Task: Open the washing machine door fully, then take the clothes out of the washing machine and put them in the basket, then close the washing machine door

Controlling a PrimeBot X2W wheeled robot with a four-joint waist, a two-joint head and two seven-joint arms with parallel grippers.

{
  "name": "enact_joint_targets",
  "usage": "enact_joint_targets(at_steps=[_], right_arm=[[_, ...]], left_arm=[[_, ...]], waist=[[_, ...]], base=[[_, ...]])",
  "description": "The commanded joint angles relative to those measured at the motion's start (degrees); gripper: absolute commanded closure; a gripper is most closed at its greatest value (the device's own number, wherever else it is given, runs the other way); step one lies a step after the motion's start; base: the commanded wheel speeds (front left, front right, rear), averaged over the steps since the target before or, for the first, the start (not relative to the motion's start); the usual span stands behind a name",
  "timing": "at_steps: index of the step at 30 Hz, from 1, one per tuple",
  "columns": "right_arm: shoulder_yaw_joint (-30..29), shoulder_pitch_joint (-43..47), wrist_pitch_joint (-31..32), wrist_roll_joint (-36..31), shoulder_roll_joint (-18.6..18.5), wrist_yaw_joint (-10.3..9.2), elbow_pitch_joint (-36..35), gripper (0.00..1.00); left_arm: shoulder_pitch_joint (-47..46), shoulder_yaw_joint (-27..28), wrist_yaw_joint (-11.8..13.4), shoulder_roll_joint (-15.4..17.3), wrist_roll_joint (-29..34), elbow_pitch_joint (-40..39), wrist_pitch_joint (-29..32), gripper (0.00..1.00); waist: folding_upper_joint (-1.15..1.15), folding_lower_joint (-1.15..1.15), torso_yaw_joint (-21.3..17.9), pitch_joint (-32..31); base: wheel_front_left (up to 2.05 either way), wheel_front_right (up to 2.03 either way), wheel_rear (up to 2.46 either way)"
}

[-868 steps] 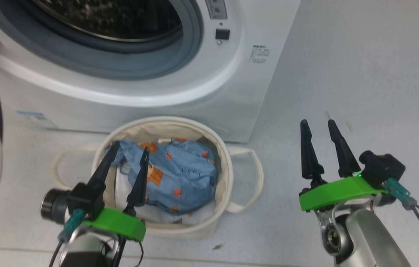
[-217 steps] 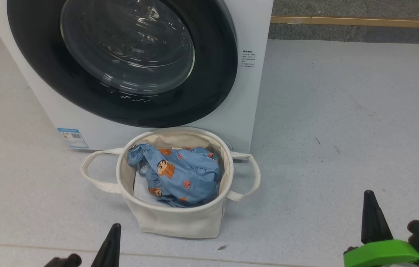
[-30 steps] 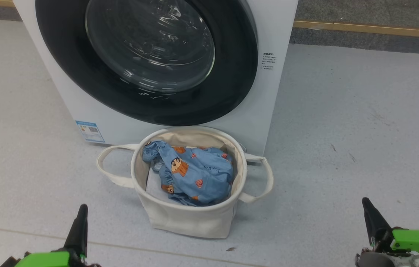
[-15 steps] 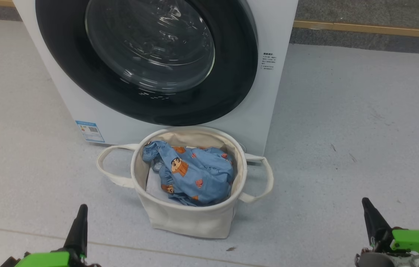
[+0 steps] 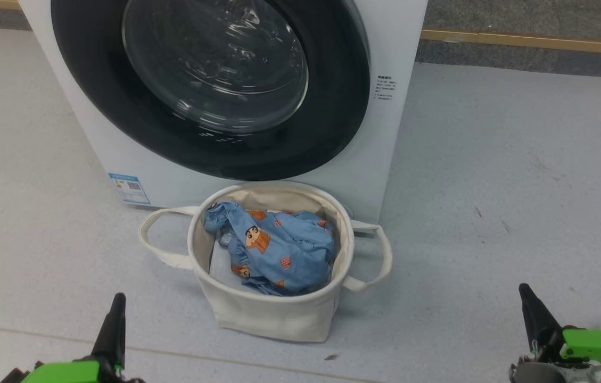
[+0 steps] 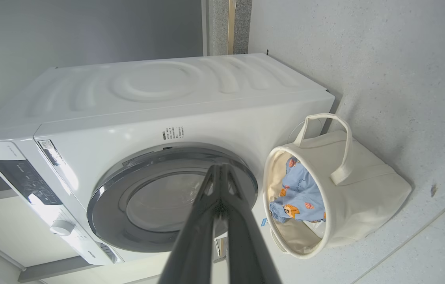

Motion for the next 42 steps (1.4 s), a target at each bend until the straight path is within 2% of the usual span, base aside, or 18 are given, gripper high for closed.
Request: enact_joint_targets(at_steps=[1,42], right_arm=[[0.9,-2.8,0.3,-0.3,-0.3,0.01,-1.7,1.00],[0.7,-2.8,0.5,-0.5,-0.1,0.01,-1.7,1.00]], left_arm=[[-2.6,1.9,-0.4,0.2,0.5,-1.5,0.3,1.00],[-2.6,2.1,-0.4,0.1,0.6,-1.5,0.4,1.00]], waist=[[0.00,0.00,0.0,0.0],[0.00,0.00,0.0,0.0]], base=[[0.00,0.00,0.00],[0.00,0.00,0.00]])
